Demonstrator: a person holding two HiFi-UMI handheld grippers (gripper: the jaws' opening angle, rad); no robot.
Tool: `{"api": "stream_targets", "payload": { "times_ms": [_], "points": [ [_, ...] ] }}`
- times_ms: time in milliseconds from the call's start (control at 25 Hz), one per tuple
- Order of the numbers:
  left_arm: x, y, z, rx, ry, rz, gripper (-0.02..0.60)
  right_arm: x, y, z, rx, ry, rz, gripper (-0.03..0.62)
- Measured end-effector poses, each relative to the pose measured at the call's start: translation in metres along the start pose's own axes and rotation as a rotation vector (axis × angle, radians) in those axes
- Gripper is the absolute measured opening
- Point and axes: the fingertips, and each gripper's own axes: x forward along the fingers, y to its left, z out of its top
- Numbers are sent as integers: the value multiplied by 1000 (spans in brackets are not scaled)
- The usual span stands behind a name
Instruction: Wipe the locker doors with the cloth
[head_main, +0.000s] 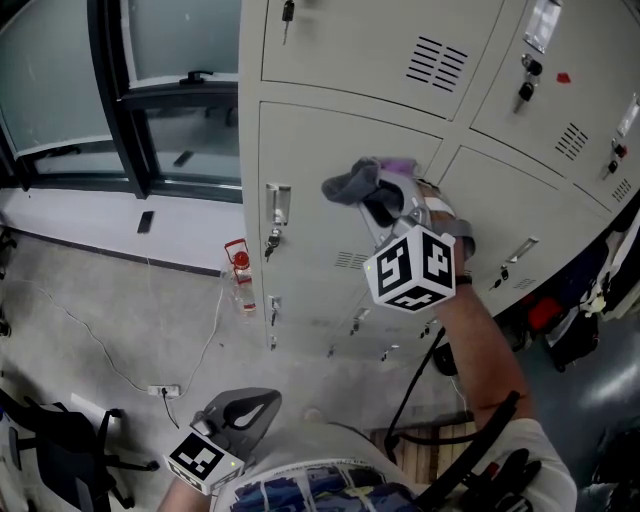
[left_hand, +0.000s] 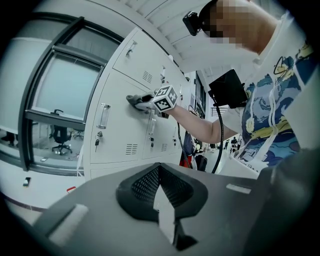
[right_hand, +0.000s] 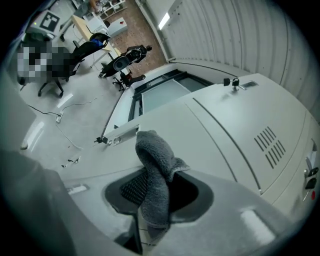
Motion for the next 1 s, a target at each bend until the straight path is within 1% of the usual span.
{"api": "stream_targets", "payload": {
  "times_ms": [360, 640, 840, 1000],
  "points": [
    [0, 3, -3, -8, 12, 3, 2, 25, 90, -28, 0, 55, 149, 114],
    [-1, 7, -2, 6, 17, 14, 2, 42, 146, -45, -22, 98, 204, 114],
    [-4, 11, -5, -17, 26, 38, 2, 55, 189, -57, -12, 116, 277, 112],
    [-3, 10, -4, -11, 24, 39, 2, 65, 229, -72, 9, 147, 357, 112]
  ]
}}
